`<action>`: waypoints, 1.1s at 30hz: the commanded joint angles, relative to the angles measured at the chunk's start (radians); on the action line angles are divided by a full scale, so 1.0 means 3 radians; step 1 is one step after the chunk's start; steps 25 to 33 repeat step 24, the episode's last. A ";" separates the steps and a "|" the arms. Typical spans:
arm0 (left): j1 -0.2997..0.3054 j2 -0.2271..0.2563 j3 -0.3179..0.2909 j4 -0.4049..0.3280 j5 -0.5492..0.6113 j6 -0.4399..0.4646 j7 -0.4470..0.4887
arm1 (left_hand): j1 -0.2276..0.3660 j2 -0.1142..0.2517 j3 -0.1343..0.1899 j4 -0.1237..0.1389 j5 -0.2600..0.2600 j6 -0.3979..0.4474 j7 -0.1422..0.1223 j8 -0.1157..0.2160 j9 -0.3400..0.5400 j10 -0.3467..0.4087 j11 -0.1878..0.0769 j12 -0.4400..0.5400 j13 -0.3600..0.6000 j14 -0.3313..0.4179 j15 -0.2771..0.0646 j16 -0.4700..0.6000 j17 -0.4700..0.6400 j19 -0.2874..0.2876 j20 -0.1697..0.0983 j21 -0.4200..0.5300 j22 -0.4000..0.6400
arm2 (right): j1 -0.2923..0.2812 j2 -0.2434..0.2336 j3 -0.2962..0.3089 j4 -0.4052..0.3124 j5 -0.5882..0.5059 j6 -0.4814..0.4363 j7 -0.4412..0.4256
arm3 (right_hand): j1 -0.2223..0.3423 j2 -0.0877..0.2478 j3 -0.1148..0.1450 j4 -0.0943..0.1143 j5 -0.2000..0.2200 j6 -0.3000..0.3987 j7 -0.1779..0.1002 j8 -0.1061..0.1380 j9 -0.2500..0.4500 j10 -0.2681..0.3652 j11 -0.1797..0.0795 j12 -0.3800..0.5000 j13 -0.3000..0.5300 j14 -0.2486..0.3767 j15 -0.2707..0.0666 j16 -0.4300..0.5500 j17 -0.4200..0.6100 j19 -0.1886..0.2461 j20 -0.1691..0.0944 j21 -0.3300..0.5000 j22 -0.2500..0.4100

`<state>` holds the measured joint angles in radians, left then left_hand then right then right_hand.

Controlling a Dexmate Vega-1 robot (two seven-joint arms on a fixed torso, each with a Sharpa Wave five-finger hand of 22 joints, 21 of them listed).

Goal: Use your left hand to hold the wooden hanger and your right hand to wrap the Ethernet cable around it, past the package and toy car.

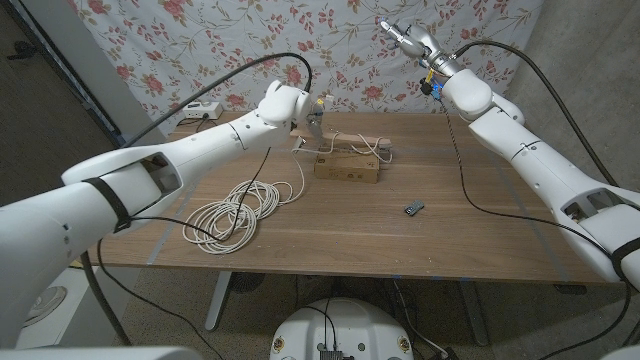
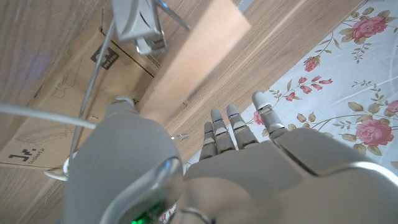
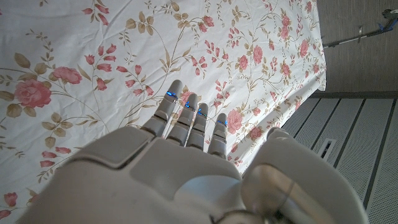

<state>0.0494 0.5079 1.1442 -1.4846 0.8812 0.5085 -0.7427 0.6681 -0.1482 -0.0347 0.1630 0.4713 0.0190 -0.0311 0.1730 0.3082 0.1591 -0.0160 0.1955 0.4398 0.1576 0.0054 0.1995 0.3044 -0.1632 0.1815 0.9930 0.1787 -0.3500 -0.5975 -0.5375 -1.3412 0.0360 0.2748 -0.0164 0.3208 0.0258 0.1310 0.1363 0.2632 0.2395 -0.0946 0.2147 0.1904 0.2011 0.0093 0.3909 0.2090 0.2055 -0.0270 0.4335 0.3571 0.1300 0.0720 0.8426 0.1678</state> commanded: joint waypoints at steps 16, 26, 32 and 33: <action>0.0876 0.0369 -0.1286 -0.0515 -0.1328 -0.0542 0.1167 | -0.1255 0.0345 -0.0724 0.0048 0.0351 -0.0368 -0.0290 0.0037 -0.0352 -0.0410 -0.0006 0.0000 -0.0230 -0.0388 0.0054 0.0017 -0.0139 -0.0244 -0.0062 -0.0356 0.0030 | -0.0075 -0.0009 0.0019 -0.0168 0.0022 -0.0106 0.0022 | 0.0000 -0.0016 -0.0032 -0.0005 0.0046 0.0064 0.0006 0.0007 0.0011 0.0050 0.0013 -0.0029 0.0004 0.0023 -0.0009 -0.0009 -0.0024 0.0053 0.0006 -0.0035 0.0010; 0.0962 0.0439 -0.1388 -0.0500 -0.1693 -0.0750 0.1448 | -0.1221 0.0466 -0.0694 0.0018 0.0351 -0.0348 -0.0367 0.0051 -0.0374 -0.0486 0.0007 -0.0016 -0.0260 -0.0379 0.0065 0.0024 -0.0161 -0.0223 -0.0044 -0.0372 0.0024 | -0.0076 -0.0003 0.0025 -0.0161 0.0083 -0.0113 0.0072 | 0.0000 -0.0015 -0.0033 -0.0007 0.0048 0.0074 0.0007 0.0009 0.0011 0.0049 0.0013 -0.0034 0.0003 0.0009 -0.0004 -0.0018 -0.0029 0.0050 0.0002 -0.0044 0.0010; 0.0962 0.0439 -0.1388 -0.0500 -0.1693 -0.0750 0.1448 | -0.1221 0.0466 -0.0694 0.0018 0.0351 -0.0348 -0.0367 0.0051 -0.0374 -0.0486 0.0007 -0.0016 -0.0260 -0.0379 0.0065 0.0024 -0.0161 -0.0223 -0.0044 -0.0372 0.0024 | -0.0076 -0.0003 0.0025 -0.0161 0.0083 -0.0113 0.0072 | 0.0000 -0.0015 -0.0033 -0.0007 0.0048 0.0074 0.0007 0.0009 0.0011 0.0049 0.0013 -0.0034 0.0003 0.0009 -0.0004 -0.0018 -0.0029 0.0050 0.0002 -0.0044 0.0010; 0.0962 0.0439 -0.1388 -0.0500 -0.1693 -0.0750 0.1448 | -0.1221 0.0466 -0.0694 0.0018 0.0351 -0.0348 -0.0367 0.0051 -0.0374 -0.0486 0.0007 -0.0016 -0.0260 -0.0379 0.0065 0.0024 -0.0161 -0.0223 -0.0044 -0.0372 0.0024 | -0.0076 -0.0003 0.0025 -0.0161 0.0083 -0.0113 0.0072 | 0.0000 -0.0015 -0.0033 -0.0007 0.0048 0.0074 0.0007 0.0009 0.0011 0.0049 0.0013 -0.0034 0.0003 0.0009 -0.0004 -0.0018 -0.0029 0.0050 0.0002 -0.0044 0.0010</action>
